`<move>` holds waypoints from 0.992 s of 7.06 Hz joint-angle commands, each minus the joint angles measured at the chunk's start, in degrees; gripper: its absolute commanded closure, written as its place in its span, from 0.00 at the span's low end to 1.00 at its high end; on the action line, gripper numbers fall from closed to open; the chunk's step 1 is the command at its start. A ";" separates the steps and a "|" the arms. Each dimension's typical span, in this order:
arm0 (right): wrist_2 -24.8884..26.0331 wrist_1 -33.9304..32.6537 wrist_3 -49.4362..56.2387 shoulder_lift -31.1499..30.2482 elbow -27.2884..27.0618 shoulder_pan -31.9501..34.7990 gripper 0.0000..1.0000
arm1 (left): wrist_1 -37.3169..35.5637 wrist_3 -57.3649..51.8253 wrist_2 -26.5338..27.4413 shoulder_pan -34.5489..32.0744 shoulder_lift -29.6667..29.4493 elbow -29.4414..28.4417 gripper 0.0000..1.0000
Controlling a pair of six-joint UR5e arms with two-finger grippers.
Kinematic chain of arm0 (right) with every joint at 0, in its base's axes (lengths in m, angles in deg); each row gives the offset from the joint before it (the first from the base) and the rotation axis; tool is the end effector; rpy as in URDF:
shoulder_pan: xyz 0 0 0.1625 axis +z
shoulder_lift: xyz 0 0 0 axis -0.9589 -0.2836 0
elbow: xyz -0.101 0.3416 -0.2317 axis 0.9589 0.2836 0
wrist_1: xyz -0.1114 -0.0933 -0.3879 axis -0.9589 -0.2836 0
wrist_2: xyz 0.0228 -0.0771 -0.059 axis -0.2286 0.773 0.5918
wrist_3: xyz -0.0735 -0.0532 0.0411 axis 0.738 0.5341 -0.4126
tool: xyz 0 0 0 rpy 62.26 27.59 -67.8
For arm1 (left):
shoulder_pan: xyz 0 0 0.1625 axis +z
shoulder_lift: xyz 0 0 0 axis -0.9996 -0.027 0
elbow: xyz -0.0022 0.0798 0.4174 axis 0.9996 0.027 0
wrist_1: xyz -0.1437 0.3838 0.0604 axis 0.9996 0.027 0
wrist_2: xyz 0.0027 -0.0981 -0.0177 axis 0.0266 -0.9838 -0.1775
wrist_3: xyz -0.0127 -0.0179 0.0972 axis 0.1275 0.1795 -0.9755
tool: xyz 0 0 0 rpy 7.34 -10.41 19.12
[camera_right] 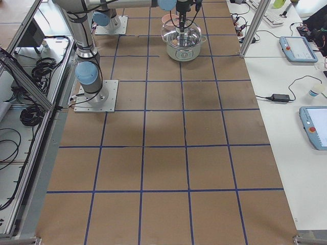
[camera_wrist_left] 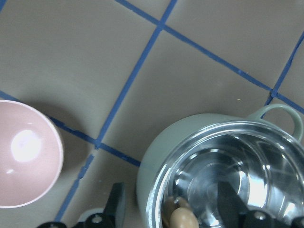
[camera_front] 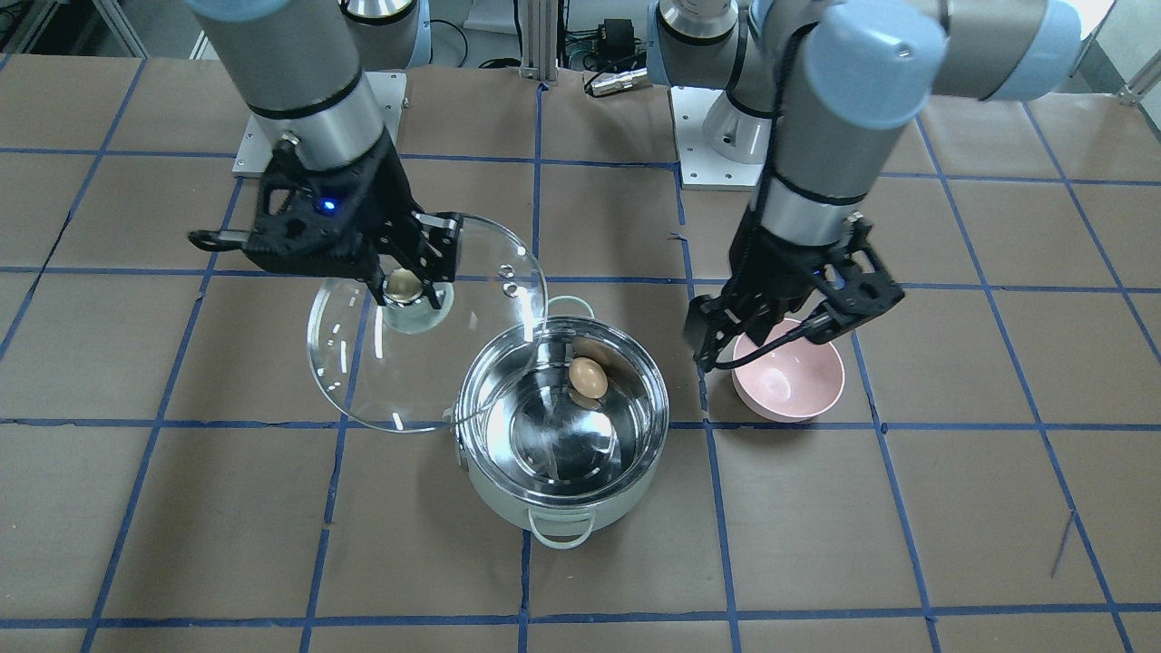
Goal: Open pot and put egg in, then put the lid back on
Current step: 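Release the egg into the pot with left gripper while right brings lid back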
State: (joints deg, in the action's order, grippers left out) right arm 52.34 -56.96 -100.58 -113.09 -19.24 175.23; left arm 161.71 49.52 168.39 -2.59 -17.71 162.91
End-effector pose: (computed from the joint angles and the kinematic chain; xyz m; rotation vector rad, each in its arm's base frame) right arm 0.2589 -0.5341 0.4635 0.2190 2.9813 -0.1282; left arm -0.1502 -0.5469 0.4342 0.7674 -2.9360 0.1610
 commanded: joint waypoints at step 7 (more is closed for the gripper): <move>5.91 -8.49 -14.45 13.59 5.14 12.46 0.86 | 25.09 -31.91 5.06 4.65 8.73 -4.09 0.00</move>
State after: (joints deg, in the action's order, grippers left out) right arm 58.25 -64.87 -114.82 -100.75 -14.40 187.45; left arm 185.24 18.60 172.80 2.53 -8.94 159.17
